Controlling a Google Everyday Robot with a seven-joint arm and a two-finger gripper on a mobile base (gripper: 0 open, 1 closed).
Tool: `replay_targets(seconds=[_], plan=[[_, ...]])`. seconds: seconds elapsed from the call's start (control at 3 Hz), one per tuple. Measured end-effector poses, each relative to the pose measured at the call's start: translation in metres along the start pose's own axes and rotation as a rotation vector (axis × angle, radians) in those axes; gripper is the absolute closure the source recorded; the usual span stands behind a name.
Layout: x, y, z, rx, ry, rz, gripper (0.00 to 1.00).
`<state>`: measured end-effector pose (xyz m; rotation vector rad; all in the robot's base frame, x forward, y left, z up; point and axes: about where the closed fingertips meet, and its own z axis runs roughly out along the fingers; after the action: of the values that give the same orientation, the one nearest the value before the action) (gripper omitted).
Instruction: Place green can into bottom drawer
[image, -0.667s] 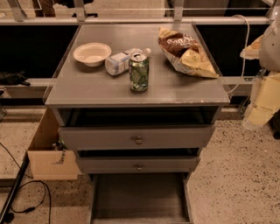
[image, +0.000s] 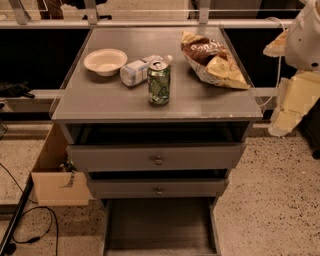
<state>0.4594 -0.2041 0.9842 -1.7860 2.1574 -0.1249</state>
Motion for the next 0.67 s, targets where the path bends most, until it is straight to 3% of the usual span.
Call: replay_targets(seconds=[0.33,0.67], plan=[[-0.037,-0.033,0.015,0.010,0.013,-0.156,0.00],[-0.076,-0.073,0.033,0.015,0.030,-0.259,0.00]])
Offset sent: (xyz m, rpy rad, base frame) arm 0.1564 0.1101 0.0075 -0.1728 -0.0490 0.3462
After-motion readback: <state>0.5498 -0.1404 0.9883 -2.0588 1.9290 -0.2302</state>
